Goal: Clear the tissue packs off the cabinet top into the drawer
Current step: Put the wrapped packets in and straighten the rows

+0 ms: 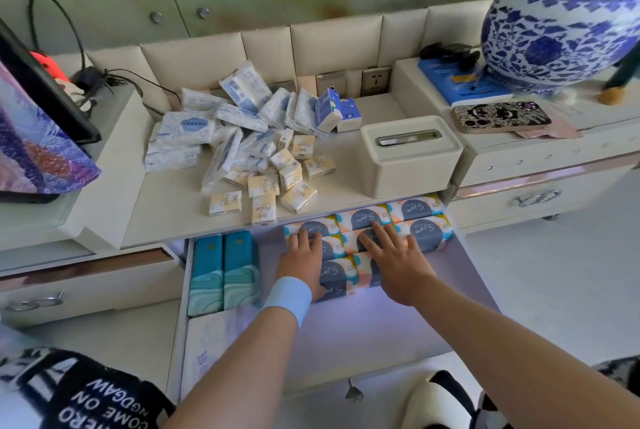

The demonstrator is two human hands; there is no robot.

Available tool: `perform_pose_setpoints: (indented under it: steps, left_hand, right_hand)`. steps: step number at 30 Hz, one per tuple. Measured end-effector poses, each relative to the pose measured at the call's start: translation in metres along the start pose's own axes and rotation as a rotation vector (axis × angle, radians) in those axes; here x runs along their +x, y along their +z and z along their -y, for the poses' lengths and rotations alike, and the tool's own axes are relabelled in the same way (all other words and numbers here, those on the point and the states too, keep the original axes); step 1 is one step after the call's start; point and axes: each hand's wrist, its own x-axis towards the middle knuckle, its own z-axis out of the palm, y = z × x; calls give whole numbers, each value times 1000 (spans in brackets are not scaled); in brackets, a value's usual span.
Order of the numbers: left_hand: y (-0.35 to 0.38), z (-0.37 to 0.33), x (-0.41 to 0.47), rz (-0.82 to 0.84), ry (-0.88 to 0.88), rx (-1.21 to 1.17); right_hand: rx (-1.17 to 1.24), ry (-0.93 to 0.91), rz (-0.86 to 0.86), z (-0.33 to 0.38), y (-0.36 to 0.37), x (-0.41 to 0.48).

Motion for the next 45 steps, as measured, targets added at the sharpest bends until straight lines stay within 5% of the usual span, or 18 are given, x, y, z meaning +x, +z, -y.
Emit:
perform_pose_setpoints:
  steps: [11,20,24,29,40,45]
  left_hand:
    - [11,1,-4,-33,51,36]
    - [11,21,-16,70,-166,-176]
    - [6,23,-24,-22,-156,-119]
    - [-1,20,-30,42,-325,-420]
    - [1,-37,-19,37,102,-455]
    - [-2,-46,-9,4,18,-390]
  right_hand:
    - [-83,42,-28,-3,-4,-1]
    - [85,256,-7,11,-12,-5]
    - [5,118,-36,17,-12,-8]
    - [-87,-57,-76,18,-16,-13]
    - [-91,296,18,-22,-11,-29]
    - [22,255,-32,-27,-5,-26]
